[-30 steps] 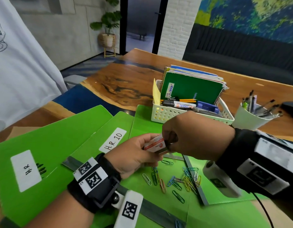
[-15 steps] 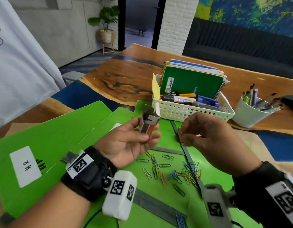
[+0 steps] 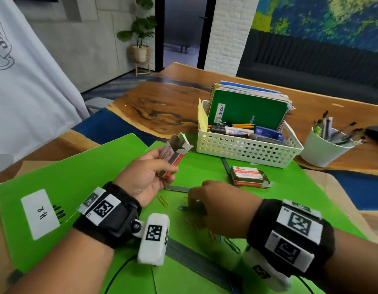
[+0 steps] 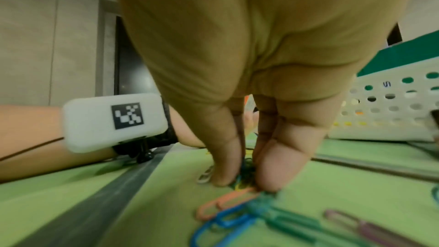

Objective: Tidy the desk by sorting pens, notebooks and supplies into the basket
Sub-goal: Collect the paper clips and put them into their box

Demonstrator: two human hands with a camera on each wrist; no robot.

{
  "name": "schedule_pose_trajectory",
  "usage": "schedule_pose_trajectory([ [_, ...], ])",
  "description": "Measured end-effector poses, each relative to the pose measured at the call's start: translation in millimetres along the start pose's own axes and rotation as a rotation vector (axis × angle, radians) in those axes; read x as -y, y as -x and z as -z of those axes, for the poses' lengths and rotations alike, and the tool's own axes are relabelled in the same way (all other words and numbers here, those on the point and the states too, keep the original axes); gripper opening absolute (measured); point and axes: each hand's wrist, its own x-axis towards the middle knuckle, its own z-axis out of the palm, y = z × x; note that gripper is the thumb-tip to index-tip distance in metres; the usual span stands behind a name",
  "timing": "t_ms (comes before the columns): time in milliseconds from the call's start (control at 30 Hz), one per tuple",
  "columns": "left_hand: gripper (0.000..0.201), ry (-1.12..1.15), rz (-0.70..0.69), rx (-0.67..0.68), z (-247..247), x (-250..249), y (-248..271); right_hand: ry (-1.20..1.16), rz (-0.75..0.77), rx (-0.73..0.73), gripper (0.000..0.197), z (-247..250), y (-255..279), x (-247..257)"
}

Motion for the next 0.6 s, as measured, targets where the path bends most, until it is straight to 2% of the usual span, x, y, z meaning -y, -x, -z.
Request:
schedule_pose_trajectory([
  [33,0.056,0.009,0.012,-0.006,-1,0,0,-0.028,0.014,-0.003,0.02,-3,0,1],
  [133,0.051,0.031,0.058,0.052,-8,1,1,-0.12,0.028,-0.001,0.019,-9,2,-1],
  [233,0.058,0.021,0.111,0.127,-15,8,4,-0.26,0.024,-0.036,0.019,-5,8,-14],
  [367,0.06,0.005,0.131,0.192,-22,20,6,-0.537,-0.027,-0.285,0.021,15,31,-36],
  [500,0.061,-0.079,0.166,0.274,-30,30,9,-0.979,0.042,-0.626,0.018,39,48,-37],
  [600,0.057,-0.125,0.17,0.316,-35,32,12,-1.026,0.047,-0.723,0.015,39,41,-31],
])
